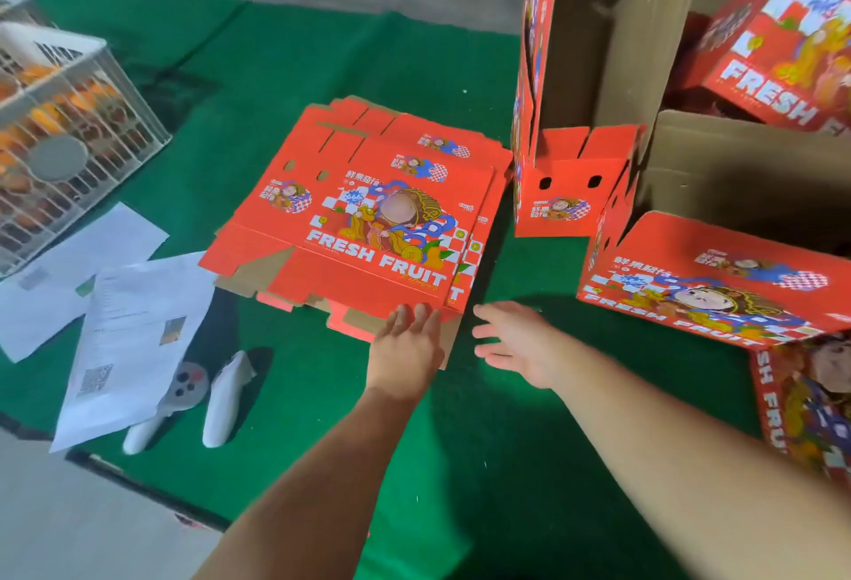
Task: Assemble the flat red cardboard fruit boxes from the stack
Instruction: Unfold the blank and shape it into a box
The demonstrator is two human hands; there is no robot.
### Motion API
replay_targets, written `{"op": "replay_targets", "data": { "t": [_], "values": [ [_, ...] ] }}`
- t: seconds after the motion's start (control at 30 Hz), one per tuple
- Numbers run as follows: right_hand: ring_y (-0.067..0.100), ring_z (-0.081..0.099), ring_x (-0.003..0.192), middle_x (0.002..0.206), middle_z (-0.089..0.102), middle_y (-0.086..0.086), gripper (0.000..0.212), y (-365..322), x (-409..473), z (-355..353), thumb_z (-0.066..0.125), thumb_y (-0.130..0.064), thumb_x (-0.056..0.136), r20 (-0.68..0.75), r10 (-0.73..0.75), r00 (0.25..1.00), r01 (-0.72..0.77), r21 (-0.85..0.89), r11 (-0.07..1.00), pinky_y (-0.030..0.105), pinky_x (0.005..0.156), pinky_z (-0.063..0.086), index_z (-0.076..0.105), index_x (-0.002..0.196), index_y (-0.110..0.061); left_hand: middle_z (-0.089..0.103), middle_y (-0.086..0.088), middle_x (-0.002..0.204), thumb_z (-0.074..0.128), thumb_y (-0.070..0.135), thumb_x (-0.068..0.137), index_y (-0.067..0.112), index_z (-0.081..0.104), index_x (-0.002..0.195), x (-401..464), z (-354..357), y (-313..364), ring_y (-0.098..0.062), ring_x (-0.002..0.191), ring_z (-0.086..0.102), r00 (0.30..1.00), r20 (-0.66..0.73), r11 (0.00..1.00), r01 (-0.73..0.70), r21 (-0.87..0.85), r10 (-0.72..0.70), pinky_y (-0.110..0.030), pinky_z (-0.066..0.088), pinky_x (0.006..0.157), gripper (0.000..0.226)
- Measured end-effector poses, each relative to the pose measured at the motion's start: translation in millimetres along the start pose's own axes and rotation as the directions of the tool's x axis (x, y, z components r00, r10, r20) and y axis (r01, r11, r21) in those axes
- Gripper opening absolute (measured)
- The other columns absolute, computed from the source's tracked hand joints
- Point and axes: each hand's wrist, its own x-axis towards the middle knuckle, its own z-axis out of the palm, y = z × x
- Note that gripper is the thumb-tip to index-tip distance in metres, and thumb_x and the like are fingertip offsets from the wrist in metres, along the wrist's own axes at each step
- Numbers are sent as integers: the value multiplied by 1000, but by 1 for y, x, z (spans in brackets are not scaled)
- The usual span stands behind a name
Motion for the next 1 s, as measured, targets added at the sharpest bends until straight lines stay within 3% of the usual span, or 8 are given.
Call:
{"op": "replay_targets", "data": {
  "t": [0.1, 0.27, 0.4, 0.6, 0.7, 0.83, 0.93, 1.0],
  "values": [
    [27, 70, 102, 120, 68, 6, 22, 0, -1, 3, 59, -43, 104, 24, 17, 1000, -19, 86, 996, 36, 85, 55, 58, 113, -22, 79, -2, 87, 92, 9, 50, 19, 80, 102, -13, -14, 22, -27, 88, 79, 991, -130, 996, -50, -77, 40, -36, 63, 73, 54],
    [18, 64, 82, 99, 68, 5, 22, -2, -4, 4, 63, -28, 103, -76, 32, 997, -29, 50, 998, 29, 67, 55, 65, 118, -12, 78, 5, 78, 98, 25, 41, 35, 81, 90, -44, -31, 65, -11, 75, 77, 996, -68, 990, -68, -120, 60, -24, 59, 61, 52],
    [21, 73, 91, 96, 74, 3, 17, 4, -16, 0, 73, -32, 97, -89, 147, 985, -136, 123, 983, 29, 66, 55, 68, 105, -18, 76, 3, 81, 91, 14, 59, 30, 80, 94, -56, -48, 73, -21, 70, 75, 972, -192, 937, -188, -294, 135, -29, 58, 52, 41],
    [24, 71, 97, 108, 73, 5, 14, 10, -29, 3, 64, -22, 103, -218, -173, 961, 187, 47, 981, 41, 80, 59, 60, 117, -22, 71, 10, 127, 65, 24, 98, 25, 67, 132, -76, -38, 54, -10, 117, 68, 965, -195, 675, -263, -689, 176, -30, 53, 103, 34],
    [20, 69, 89, 105, 72, 3, 10, 14, -42, -12, 60, -20, 104, -271, -310, 911, 337, 58, 940, 32, 67, 53, 60, 111, -28, 65, 19, 132, 63, 29, 100, 31, 58, 138, -85, -28, 35, 0, 116, 65, 987, -159, 585, -134, -800, 9, -25, 51, 99, 39],
    [24, 68, 88, 109, 74, 8, 15, 34, -65, -49, 56, -14, 106, -315, -425, 849, 474, 96, 876, 35, 74, 52, 62, 115, -24, 57, -15, 143, 71, 12, 94, 5, 57, 140, -75, -14, 6, -33, 135, 52, 917, -157, 639, 124, -759, -366, -38, 37, 116, 49],
    [23, 71, 93, 112, 76, 10, 20, 63, -87, -78, 57, -9, 105, -318, -462, 828, 531, 178, 828, 37, 83, 54, 63, 120, -20, 31, -30, 160, 82, 30, 86, 2, 37, 156, -63, -15, -15, -43, 151, 27, 787, 106, 441, 446, -779, -608, -48, 21, 124, 88],
    [21, 74, 95, 112, 78, 7, 22, 88, -104, -94, 56, -9, 105, -327, -461, 825, 539, 210, 815, 41, 85, 56, 64, 119, -25, 48, -19, 152, 79, 53, 74, 11, 36, 154, -61, -16, -22, -36, 145, 41, 744, 252, 210, 465, -860, -619, -50, 30, 120, 100]
  ]
}}
